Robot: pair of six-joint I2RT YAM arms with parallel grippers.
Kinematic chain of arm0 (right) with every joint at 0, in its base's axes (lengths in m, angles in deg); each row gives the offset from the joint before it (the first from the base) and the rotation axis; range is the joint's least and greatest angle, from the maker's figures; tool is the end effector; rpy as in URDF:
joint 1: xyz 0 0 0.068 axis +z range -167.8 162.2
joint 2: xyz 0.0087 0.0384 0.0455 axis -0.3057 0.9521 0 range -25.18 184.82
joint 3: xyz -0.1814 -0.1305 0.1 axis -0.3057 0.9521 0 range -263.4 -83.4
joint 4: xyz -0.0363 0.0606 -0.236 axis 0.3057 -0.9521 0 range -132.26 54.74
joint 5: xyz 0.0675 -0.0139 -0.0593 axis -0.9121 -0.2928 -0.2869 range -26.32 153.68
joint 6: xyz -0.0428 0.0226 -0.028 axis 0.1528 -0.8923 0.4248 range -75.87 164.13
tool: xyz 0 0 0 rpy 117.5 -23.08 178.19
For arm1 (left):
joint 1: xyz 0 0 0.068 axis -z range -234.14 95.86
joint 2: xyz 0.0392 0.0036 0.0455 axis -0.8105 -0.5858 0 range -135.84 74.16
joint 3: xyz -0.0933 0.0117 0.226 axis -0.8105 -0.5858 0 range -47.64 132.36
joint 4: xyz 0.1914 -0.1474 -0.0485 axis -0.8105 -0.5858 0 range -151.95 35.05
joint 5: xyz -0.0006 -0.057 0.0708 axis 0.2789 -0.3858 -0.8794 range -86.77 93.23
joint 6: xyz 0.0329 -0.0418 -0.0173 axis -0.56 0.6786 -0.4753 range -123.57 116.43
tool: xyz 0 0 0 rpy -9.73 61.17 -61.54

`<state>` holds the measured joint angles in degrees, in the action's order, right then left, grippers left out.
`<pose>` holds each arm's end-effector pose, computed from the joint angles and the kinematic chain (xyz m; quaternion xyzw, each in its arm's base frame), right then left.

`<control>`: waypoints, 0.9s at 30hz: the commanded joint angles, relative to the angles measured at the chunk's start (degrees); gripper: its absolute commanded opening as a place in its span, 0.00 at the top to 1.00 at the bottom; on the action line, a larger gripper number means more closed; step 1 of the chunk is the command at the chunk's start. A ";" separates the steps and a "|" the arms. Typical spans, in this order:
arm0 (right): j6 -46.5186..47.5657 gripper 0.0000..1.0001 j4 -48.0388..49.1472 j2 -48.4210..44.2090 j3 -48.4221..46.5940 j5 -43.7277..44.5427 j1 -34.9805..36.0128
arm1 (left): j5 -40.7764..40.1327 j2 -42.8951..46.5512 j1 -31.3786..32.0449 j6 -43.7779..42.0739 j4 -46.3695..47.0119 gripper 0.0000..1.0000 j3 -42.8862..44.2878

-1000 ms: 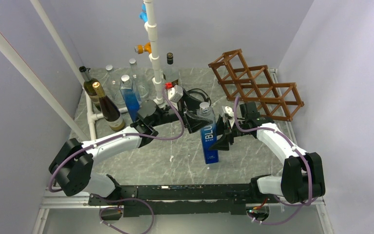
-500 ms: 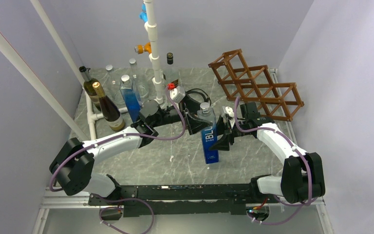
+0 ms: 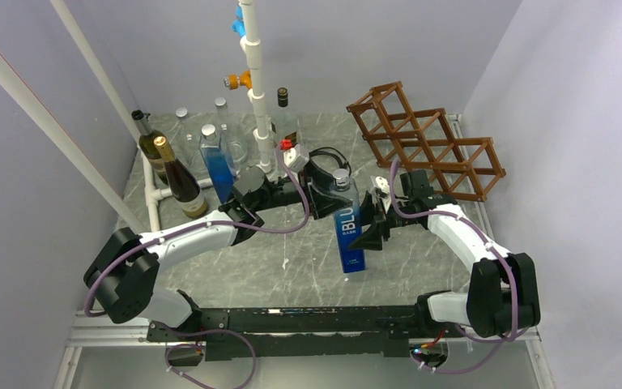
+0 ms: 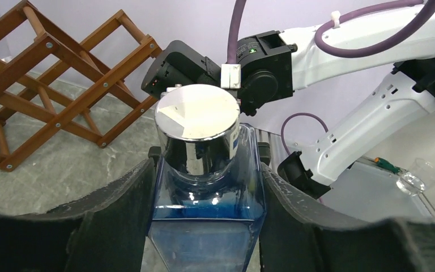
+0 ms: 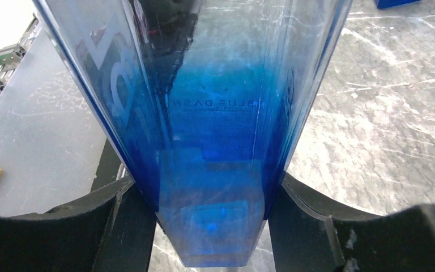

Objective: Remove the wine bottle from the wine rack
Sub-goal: Pick up the wine bottle from the center of the board.

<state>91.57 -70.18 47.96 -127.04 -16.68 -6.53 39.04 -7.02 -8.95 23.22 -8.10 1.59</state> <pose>0.2038 0.0794 0.2053 -0.4897 0.5795 0.5456 0.3560 0.2037 -0.2371 0.3024 0.3333 0.5335 -0.5949 0.5003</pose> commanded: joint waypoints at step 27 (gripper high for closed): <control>10.60 0.01 -7.17 -2.20 -5.58 -4.24 -0.36 | -6.92 11.74 -1.08 -10.65 -13.48 1.00 4.23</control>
<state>95.90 -72.97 47.55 -129.68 -18.47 -6.57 35.92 -1.89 -9.30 15.15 -26.65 2.51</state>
